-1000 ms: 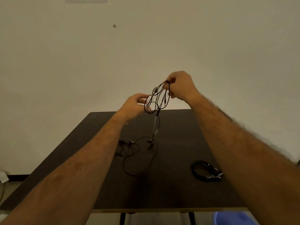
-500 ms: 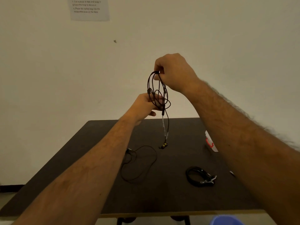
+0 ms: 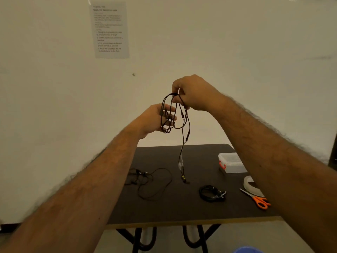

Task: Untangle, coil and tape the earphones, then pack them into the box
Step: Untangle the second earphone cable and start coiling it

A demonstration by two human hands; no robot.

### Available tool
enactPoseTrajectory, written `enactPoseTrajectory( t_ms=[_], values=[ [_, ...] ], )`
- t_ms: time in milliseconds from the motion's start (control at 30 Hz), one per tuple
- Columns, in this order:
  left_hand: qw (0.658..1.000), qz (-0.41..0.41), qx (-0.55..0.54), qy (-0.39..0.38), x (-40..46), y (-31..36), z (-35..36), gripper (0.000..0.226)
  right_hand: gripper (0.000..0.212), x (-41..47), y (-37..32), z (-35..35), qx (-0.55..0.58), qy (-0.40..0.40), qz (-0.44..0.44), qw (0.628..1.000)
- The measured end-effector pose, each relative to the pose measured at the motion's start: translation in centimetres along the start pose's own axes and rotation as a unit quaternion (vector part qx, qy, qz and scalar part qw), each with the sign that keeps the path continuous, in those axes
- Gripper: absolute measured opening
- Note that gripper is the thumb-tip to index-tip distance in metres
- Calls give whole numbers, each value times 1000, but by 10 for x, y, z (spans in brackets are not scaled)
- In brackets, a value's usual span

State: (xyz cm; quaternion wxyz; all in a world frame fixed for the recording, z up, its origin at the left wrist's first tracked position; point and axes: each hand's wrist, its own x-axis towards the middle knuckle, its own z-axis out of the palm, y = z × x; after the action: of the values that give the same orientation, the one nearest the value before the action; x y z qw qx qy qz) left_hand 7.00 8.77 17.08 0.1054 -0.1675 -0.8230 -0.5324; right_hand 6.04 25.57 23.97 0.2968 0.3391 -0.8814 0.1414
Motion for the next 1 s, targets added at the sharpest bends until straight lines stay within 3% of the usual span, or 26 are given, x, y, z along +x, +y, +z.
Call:
enactPoseTrajectory(
  t_ms=[100,200,267,367,500,667,733,800,900,1000],
  values=[
    [993,-31,100,-57,-21,19,-5,32,7,-15,-15,-12,11,-8,-2,1000],
    [965,-88,217,-121,-45,39,-15,37,6,-33,-22,-23,47,-4,8,999],
    [965,-77,231,-93,-60,54,-20,37,6,-45,-25,-30,84,-11,23,996],
    [989,-20,148,-26,-77,85,-23,24,10,-54,-34,-44,141,-31,41,989],
    [997,13,76,-24,-89,121,-18,30,35,-53,-54,-69,124,-42,33,991],
    [986,46,156,-15,-90,132,-23,33,34,-50,-64,-94,159,-119,30,980],
    [975,42,218,2,-89,130,-24,24,30,-51,-63,-103,187,-146,30,971],
    [963,40,266,15,-90,127,-22,15,25,-52,-62,-108,187,-131,32,973],
    [970,28,240,21,-90,125,-16,15,14,-51,-62,-108,128,-61,36,989],
    [972,38,229,20,-92,127,-14,17,10,-52,-63,-106,140,-15,38,989]
  ],
)
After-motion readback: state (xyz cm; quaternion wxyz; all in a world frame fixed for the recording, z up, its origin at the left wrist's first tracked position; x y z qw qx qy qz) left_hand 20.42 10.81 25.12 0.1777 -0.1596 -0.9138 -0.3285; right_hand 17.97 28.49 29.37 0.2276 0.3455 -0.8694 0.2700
